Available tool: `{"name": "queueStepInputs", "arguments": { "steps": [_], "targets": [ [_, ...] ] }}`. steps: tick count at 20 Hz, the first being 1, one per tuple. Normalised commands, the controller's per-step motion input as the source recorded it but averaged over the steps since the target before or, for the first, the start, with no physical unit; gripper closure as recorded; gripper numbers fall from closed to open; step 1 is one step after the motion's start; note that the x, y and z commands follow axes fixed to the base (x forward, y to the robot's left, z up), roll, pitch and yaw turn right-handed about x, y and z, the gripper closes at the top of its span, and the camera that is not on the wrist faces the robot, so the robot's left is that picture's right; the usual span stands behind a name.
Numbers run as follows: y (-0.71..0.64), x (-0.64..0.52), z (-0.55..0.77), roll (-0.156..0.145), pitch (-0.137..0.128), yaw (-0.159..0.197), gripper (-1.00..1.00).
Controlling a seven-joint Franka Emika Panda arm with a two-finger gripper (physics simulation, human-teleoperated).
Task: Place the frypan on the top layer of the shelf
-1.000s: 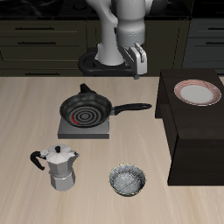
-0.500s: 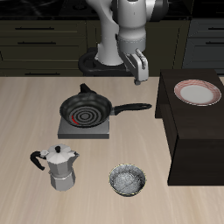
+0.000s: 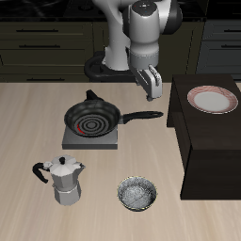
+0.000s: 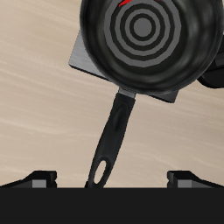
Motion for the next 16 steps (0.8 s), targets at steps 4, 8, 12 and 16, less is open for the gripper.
{"name": "queueStepInputs", "arguments": {
  "steps": [4,8,12,16],
  "targets": [
    [-0.03,0.04,-0.15,-0.001,0.013,-0.001,-1.0],
    [0.02,0.05,-0.19,-0.002,0.004,0.017,-1.0],
    [-0.03,0.1,-0.26,-0.004,0.016,-0.003,-1.0],
    [0.08,0.07,-0.23,0.003,0.013,0.025,-1.0]
  ]
}}
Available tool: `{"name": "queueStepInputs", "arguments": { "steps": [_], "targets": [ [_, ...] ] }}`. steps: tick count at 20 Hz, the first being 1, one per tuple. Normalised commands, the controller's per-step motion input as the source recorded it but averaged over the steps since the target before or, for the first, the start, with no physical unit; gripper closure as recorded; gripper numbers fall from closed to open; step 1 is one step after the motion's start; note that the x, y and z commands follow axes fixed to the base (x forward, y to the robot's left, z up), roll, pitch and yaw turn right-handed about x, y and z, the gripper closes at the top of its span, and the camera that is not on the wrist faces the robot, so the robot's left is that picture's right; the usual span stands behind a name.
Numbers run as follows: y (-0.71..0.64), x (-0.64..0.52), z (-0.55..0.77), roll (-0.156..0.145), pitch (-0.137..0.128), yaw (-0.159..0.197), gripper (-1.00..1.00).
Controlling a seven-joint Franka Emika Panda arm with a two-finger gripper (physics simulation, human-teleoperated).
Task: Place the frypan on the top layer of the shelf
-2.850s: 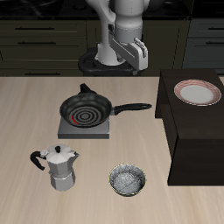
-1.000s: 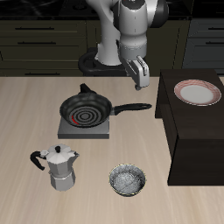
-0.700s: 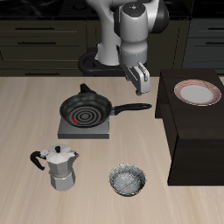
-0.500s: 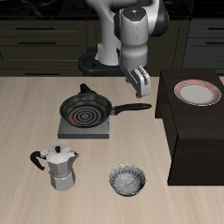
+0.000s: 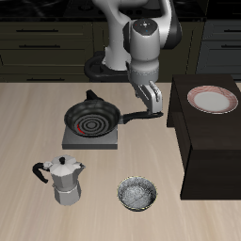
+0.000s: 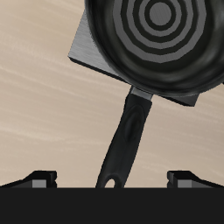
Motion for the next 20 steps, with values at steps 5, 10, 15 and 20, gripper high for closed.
{"name": "queueStepInputs", "arguments": {
  "steps": [5,10,15,20],
  "targets": [
    [-0.02,0.11,-0.31,-0.03,0.029,0.035,-1.0],
    [-0.07,0.06,-0.23,0.001,0.034,-0.021,-1.0],
    [-0.03,0.01,-0.1,0.001,0.009,-0.003,-1.0],
    [-0.18,0.01,-0.29,-0.009,0.038,-0.03,-1.0]
  ]
}}
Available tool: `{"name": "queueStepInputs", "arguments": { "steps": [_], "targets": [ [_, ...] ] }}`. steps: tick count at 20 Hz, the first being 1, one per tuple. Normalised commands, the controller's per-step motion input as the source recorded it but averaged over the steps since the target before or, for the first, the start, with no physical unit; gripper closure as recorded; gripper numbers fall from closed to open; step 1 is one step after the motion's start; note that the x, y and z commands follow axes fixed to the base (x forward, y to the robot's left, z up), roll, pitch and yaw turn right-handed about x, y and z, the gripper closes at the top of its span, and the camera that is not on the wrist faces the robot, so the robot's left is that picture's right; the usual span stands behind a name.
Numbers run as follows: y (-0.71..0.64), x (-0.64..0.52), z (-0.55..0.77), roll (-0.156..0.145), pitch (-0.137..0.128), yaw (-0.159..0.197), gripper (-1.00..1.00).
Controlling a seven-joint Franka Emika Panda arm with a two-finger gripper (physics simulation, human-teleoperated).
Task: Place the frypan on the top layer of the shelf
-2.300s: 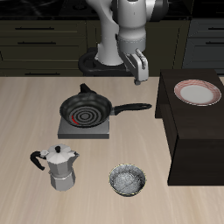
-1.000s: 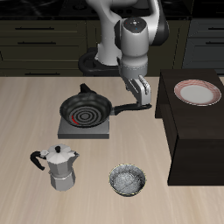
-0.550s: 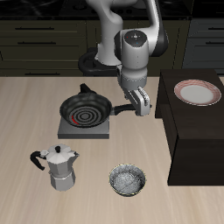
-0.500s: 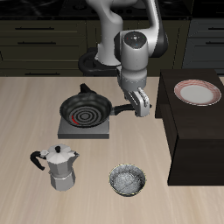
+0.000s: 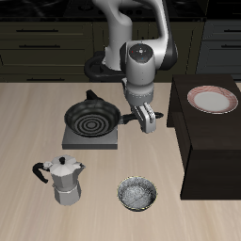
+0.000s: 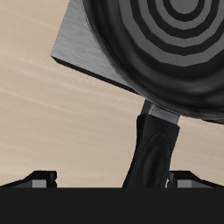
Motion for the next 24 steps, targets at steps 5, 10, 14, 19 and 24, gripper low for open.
{"name": "queueStepInputs", "arguments": {
  "steps": [5,10,14,19,24],
  "targets": [
    [-0.21,-0.08,-0.14,-0.027,0.006,-0.02,-1.0],
    [-0.16,-0.15,-0.1,-0.036,-0.002,0.003,-1.0],
    [0.0,-0.07,-0.22,0.005,0.027,-0.014,-1.0],
    [-0.03,-0.01,-0.11,0.001,0.021,-0.008,-1.0],
    [0.06,-0.13,-0.17,0.016,0.034,-0.03,-1.0]
  ]
}}
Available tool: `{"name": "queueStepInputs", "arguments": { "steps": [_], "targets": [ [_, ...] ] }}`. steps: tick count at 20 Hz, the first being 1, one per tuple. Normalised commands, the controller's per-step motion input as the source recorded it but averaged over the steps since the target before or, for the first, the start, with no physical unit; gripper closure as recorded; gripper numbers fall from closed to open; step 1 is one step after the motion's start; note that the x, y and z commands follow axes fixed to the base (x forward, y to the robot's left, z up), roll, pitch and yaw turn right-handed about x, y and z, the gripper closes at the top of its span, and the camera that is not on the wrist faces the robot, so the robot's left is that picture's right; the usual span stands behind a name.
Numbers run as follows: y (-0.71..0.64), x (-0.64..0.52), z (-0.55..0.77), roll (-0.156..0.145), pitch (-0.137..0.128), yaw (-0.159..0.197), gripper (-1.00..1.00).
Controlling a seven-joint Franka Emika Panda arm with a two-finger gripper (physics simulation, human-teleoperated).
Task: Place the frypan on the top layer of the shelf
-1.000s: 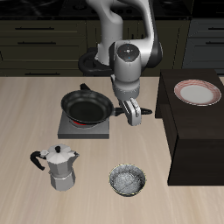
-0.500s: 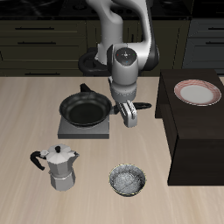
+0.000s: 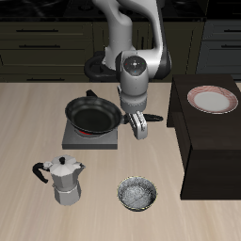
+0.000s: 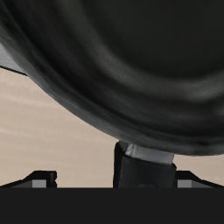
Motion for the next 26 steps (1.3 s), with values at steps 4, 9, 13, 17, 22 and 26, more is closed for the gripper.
{"name": "queueStepInputs", "arguments": {
  "steps": [4,9,13,17,22,26],
  "targets": [
    [0.01,-0.03,-0.15,0.003,0.044,-0.048,1.0],
    [-0.18,0.04,0.17,-0.033,-0.012,0.026,1.0],
    [-0.06,-0.03,0.4,-0.024,-0.071,0.087,1.0],
    [-0.09,0.01,0.25,-0.014,-0.04,0.052,1.0],
    [-0.05,-0.07,0.38,-0.02,-0.068,0.074,1.0],
    [-0.02,-0.01,0.16,0.001,-0.006,0.029,1.0]
  ]
}}
